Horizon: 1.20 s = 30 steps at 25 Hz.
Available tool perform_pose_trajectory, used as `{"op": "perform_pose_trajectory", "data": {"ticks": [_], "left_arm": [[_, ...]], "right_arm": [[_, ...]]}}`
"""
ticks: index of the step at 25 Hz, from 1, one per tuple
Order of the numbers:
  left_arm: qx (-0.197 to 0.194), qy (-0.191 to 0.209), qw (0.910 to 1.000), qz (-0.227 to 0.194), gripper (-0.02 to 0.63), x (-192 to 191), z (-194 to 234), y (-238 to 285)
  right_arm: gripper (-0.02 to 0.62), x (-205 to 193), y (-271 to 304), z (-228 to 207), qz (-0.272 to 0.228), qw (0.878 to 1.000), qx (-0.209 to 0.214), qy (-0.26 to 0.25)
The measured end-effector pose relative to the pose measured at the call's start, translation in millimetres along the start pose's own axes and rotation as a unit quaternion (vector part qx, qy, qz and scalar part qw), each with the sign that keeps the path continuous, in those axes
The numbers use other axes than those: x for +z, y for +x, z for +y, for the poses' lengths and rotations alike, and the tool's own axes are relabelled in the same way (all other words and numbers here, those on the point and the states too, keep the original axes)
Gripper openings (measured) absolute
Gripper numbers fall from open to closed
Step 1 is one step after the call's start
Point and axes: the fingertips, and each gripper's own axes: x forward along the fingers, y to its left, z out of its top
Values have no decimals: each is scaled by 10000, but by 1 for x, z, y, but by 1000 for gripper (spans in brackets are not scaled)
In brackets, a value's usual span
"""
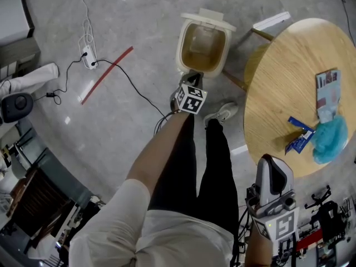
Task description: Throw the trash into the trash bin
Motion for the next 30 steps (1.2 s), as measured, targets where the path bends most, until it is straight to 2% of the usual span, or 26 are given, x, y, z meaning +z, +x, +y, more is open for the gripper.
{"op": "perform_pose_trajectory", "data": {"ticks": [6, 12, 22, 30], "left_arm": [[10, -205, 9979, -610, 5, 39, 0, -57], [77, -106, 9937, -1109, 5, 71, 4, -116], [78, -32, 9919, -1266, 5, 100, 3, -161], [30, 70, 9880, -1542, 5, 134, -10, -221]], "right_arm": [[2, 11, -5, 6, 31, 10000, -31, -56], [2, 42, -12, 20, -133, 9997, -42, -187], [2, 67, -24, 26, -192, 9992, -114, -324], [2, 101, -39, 33, -312, 9983, -191, -461]]}}
